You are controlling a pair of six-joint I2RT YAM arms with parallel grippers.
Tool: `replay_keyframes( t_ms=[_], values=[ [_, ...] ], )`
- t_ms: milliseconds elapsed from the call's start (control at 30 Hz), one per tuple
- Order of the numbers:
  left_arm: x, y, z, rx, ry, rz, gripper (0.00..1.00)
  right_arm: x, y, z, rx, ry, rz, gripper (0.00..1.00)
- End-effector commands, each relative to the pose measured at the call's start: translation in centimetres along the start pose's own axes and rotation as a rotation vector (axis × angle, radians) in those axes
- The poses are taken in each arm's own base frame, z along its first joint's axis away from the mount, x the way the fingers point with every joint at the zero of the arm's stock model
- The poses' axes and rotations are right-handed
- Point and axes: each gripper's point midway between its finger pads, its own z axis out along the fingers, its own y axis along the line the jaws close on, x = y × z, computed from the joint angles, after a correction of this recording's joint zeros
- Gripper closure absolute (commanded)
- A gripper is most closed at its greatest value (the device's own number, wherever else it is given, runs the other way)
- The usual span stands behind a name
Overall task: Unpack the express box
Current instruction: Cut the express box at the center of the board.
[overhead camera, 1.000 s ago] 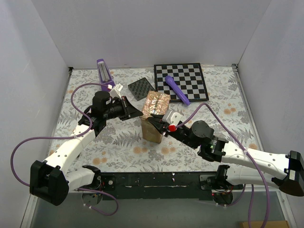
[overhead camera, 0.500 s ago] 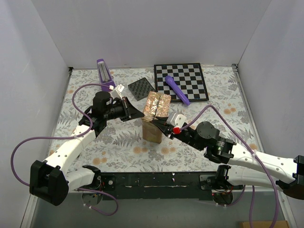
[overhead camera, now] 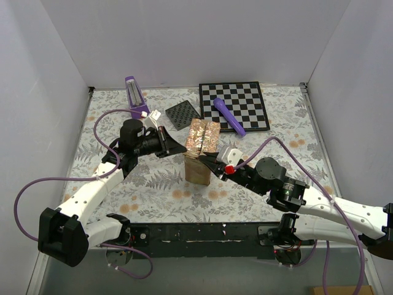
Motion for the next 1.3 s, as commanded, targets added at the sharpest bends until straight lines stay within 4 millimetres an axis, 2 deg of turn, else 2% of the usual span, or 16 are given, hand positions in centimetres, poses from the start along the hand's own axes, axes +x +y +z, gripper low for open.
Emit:
replay_keyframes(
  t_ms=[0, 167, 200, 500, 867, 1000, 1033, 1133, 1167, 1233, 1267],
  values=[
    [-2.8, 1.0, -0.8, -0.049, -0.123, 0.04, 1.0, 3.0, -1.4, -1.7, 0.049, 0.161, -0.057, 0.99],
    [-2.8, 1.3, -0.8, -0.054, -0.126, 0.035, 1.0, 2.4, -2.0, -2.2, 0.065, 0.16, -0.074, 0.99],
    [-2.8, 1.4, -0.8, -0.056, -0.127, 0.035, 1.0, 2.9, -1.9, -2.4, 0.058, 0.183, -0.079, 0.99],
    [-2.8, 1.8, -0.8, -0.062, -0.127, 0.027, 1.0, 2.5, -2.6, -3.6, 0.082, 0.182, -0.09, 0.99],
    [-2.7, 1.7, -0.7, -0.058, -0.12, 0.023, 1.0, 0.2, -3.4, -5.1, 0.096, 0.122, -0.079, 0.99],
    [-3.0, 1.3, -0.9, -0.052, -0.133, 0.021, 1.0, -1.7, -3.4, -5.2, 0.087, 0.044, -0.054, 0.99],
    [-3.1, 1.0, -1.0, -0.043, -0.134, 0.028, 0.86, -2.1, -3.2, -5.1, 0.075, 0.026, -0.048, 0.99],
    [-3.6, -0.3, -1.3, -0.009, -0.14, 0.043, 0.63, -3.4, -2.5, -4.7, 0.037, -0.023, -0.022, 0.99],
    [-3.8, -0.6, -1.4, -0.004, -0.147, 0.048, 0.6, -4.2, -2.5, -4.6, 0.03, -0.04, -0.015, 0.99],
    [-4.5, -1.3, -1.6, 0.008, -0.167, 0.055, 0.54, -4.5, -2.3, -4.4, 0.016, -0.043, 0.003, 0.99],
    [-4.7, -1.6, -1.7, 0.01, -0.178, 0.055, 0.5, -5.4, -2.5, -4.4, 0.024, -0.077, 0.012, 0.99]
  ],
)
